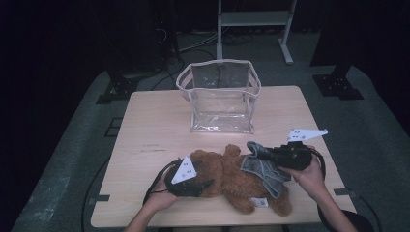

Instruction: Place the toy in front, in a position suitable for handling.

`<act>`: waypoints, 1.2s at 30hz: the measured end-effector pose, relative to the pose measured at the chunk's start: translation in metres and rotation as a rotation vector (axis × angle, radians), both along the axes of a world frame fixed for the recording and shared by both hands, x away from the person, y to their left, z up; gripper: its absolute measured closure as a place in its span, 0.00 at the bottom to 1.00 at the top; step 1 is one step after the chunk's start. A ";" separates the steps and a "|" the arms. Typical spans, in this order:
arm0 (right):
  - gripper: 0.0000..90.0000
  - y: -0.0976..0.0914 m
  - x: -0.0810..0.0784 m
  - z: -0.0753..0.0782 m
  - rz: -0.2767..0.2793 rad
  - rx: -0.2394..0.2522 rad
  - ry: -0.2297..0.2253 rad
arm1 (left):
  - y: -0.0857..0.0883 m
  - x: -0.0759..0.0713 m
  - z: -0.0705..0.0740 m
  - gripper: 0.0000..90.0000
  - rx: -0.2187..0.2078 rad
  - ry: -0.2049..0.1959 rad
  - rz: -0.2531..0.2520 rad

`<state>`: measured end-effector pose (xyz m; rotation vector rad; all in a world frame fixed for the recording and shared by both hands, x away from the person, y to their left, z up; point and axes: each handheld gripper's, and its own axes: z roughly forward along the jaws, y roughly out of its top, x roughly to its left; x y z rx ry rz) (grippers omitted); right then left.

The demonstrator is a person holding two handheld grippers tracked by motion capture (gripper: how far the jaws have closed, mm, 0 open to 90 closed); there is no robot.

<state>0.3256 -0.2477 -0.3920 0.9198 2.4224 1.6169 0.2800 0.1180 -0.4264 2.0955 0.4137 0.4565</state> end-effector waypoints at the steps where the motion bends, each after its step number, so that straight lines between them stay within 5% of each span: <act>1: 0.84 0.003 0.000 -0.004 0.004 -0.013 0.004 | 0.000 0.000 0.000 0.39 0.001 0.001 0.001; 9: 0.85 -0.019 0.011 -0.027 -0.087 -0.032 0.078 | 0.001 0.002 0.000 0.39 -0.014 0.014 0.006; 16: 0.85 -0.014 -0.003 0.007 -0.006 0.029 0.028 | -0.017 0.005 0.007 0.42 -0.053 0.056 0.067; 20: 0.84 0.004 -0.011 0.019 0.056 0.008 0.003 | -0.030 0.006 0.008 0.40 -0.051 0.058 0.080; 23: 0.84 0.014 -0.010 0.012 0.059 -0.073 -0.009 | -0.030 0.007 0.008 0.29 -0.052 0.042 0.054; 27: 0.85 0.008 -0.003 -0.003 0.047 -0.076 0.011 | -0.021 0.013 0.002 0.08 -0.050 0.032 0.010; 29: 0.85 0.003 -0.001 -0.006 0.042 -0.073 0.018 | -0.017 0.018 -0.002 0.07 -0.058 0.035 -0.002; 32: 0.85 -0.001 0.002 -0.006 0.022 -0.082 0.015 | -0.015 0.022 -0.007 0.20 -0.100 0.045 -0.033; 36: 0.85 -0.001 0.002 0.001 -0.006 -0.108 0.008 | -0.025 0.018 -0.005 0.36 -0.078 0.040 0.000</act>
